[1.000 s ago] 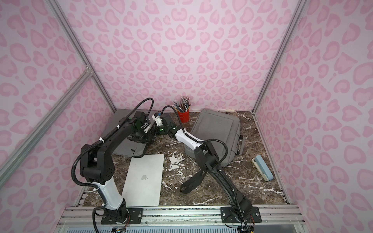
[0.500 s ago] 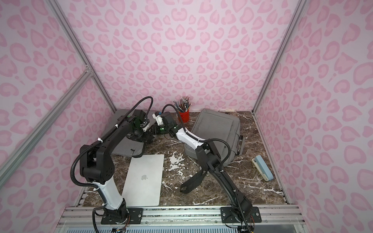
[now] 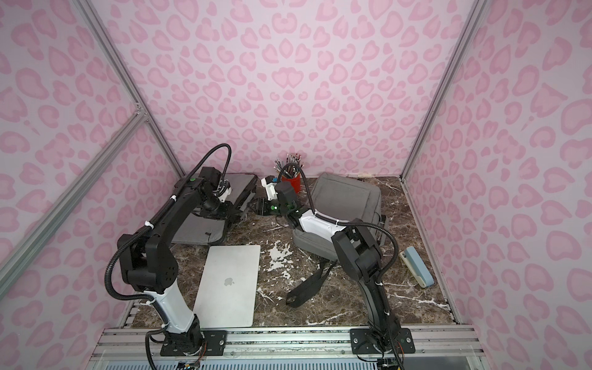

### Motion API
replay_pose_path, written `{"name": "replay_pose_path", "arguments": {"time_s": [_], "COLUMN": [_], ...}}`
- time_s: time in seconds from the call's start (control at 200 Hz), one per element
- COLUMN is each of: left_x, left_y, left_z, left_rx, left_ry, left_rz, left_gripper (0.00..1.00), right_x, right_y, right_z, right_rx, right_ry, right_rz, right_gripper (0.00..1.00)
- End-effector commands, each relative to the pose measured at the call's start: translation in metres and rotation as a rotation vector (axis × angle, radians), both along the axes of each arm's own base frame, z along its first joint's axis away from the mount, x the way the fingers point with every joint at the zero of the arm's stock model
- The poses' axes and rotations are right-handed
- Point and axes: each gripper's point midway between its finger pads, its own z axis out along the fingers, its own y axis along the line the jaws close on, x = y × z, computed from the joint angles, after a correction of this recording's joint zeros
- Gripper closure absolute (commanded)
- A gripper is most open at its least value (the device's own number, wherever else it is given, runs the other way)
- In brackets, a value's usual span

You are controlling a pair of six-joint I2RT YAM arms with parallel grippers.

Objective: Open the zippered laptop bag and take out the laptop
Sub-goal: Place the zippered laptop bag in the zippered laptop bag.

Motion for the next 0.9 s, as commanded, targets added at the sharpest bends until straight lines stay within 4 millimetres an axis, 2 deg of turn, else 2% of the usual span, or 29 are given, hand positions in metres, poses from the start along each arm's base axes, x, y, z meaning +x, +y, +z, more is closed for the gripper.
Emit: {"name": "replay_pose_path", "arguments": {"time_s": [0.0,0.085,0.19,0.415,0.475,0.49,0.545,0.895], "left_x": [-0.003,-0.005,-0.007,-0.012,-0.012,-0.012,-0.010,0.002], "left_y": [-0.007,-0.008,-0.010,-0.009,-0.007,-0.006,-0.005,-0.006], "left_z": [0.001,-0.008,-0.016,-0.031,-0.037,-0.038,-0.044,-0.054], "left_rx": [-0.038,-0.047,-0.067,-0.066,-0.053,-0.049,-0.039,0.009], "left_ry": [0.006,0.026,0.036,0.076,0.086,0.088,0.096,0.107], "left_rz": [-0.020,-0.017,-0.009,-0.003,-0.001,0.000,0.000,-0.015], "left_gripper": [0.98,0.98,0.96,0.92,0.91,0.90,0.89,0.85], "right_x": [-0.014,-0.023,-0.024,-0.002,0.002,0.003,0.005,0.001], "right_y": [0.008,0.013,0.020,0.027,0.029,0.031,0.032,0.023], "right_z": [-0.003,-0.013,-0.017,-0.036,-0.031,-0.042,-0.046,-0.051], "right_rx": [0.060,0.081,0.129,0.166,0.174,0.162,0.161,0.140], "right_ry": [0.030,0.062,0.091,0.157,0.152,0.166,0.170,0.165], "right_rz": [0.030,0.036,0.043,-0.002,-0.005,-0.006,-0.006,-0.013], "right_gripper": [0.51,0.52,0.52,0.49,0.49,0.49,0.49,0.49]}}
